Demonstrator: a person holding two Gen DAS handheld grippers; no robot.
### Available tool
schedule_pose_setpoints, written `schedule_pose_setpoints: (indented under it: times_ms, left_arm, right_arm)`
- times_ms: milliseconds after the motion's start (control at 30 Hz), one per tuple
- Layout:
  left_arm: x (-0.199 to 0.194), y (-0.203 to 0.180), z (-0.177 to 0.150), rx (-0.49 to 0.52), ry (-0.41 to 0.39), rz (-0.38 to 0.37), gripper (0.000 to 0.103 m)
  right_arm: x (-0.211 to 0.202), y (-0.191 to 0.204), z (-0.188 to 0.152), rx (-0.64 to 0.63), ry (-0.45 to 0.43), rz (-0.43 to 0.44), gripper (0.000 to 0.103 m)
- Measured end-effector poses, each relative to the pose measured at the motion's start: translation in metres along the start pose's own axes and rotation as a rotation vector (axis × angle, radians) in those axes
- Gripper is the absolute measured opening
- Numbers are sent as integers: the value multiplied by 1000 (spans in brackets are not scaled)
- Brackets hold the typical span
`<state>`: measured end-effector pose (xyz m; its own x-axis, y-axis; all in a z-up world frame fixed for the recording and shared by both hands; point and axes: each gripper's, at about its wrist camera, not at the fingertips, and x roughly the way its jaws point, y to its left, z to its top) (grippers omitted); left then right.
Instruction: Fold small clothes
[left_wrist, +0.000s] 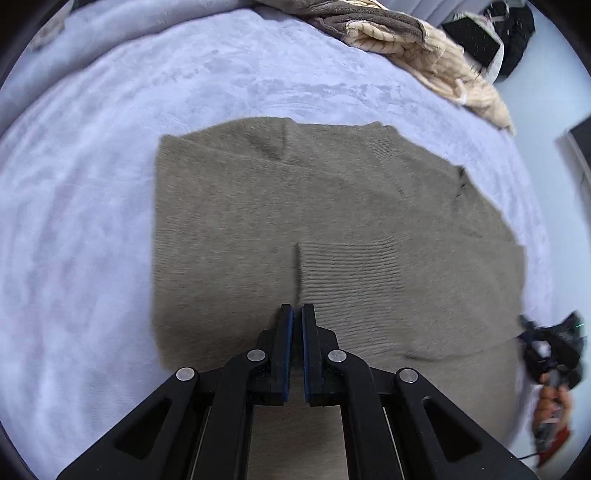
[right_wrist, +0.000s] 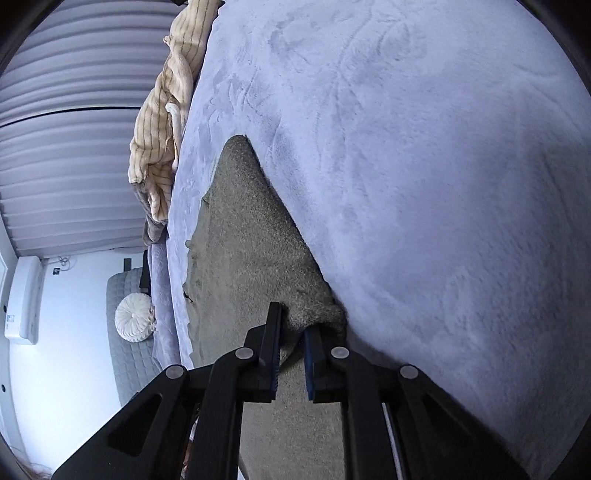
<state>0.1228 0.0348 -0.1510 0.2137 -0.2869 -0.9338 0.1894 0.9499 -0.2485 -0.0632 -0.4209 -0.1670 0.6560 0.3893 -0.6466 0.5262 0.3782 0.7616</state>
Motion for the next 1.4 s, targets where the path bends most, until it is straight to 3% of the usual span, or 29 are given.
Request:
schedule_pose_setpoints:
  times_ms: [67, 133, 167, 200, 300, 367, 400, 467, 533, 633, 733, 833, 967, 1000, 1033, 1067, 1100, 1200, 1267, 1367, 1400]
  left_arm:
    - [-6, 6, -4, 2, -3, 44, 6]
    - [-12, 12, -8, -15, -12, 56, 6]
    - [-15, 13, -9, -22, -16, 58, 6]
    - [-18, 13, -10, -26, -22, 64, 6]
    - [-19, 7, -10, -27, -19, 87, 6]
    - [-14, 2, -10, -32, -2, 80, 6]
    - [-11, -1, -10, -33, 5, 77, 6]
    - [-10, -9, -10, -29, 7, 76, 6]
    - [-15, -15, -12, -18, -6, 79, 6]
    - [-18, -17, -13, -4, -16, 67, 6]
    - [-8, -11, -15, -31, 17, 81, 6]
    - [-14, -3, -16, -49, 14, 83, 6]
    - [-31, 23, -13, -92, -27, 85, 7]
    - [-33, 31, -11, -108, -32, 87, 15]
    - [-34, 38, -9, -125, -32, 89, 63]
    - [-34, 47, -7, -150, -31, 91, 91]
    - [-36, 54, -6, -171, -52, 91, 102]
    - [-22, 67, 0, -183, -14, 48, 101]
    - [-11, 69, 2, -173, 17, 25, 92]
    - [11, 65, 4, -136, 84, -28, 68]
    - [15, 63, 4, -125, 93, -39, 51]
  right_arm:
    - [-13, 6, -6, -34, 9, -33, 17]
    - [-30, 12, -13, -85, -2, -66, 35]
    - [-38, 15, -14, -115, -16, -83, 51]
    - [-44, 18, -14, -140, -31, -93, 58]
    - [-44, 20, -1, -160, -40, -84, 58]
    - [-23, 12, 11, -119, 22, -16, 58]
    - [-9, 6, 15, -93, 59, -32, 49]
    - [8, -1, 21, -54, 95, -85, 17]
    - [5, 9, 20, -93, 81, -100, 17]
    - [-12, 41, 9, -288, 43, -152, 16]
    - [0, 39, 6, -396, 64, -325, 17]
    - [5, 23, 12, -307, 68, -280, 17]
    - [0, 19, 9, -315, 53, -262, 17]
    - [0, 18, 9, -310, 54, -258, 17]
    - [0, 17, 9, -304, 57, -256, 17]
    - [0, 17, 10, -301, 59, -256, 18]
    - [0, 17, 9, -303, 61, -257, 19]
    - [0, 19, 9, -316, 62, -267, 20]
    - [0, 19, 8, -319, 61, -275, 20]
    - [2, 21, 9, -324, 59, -286, 20]
    - [2, 21, 9, -326, 59, -291, 20]
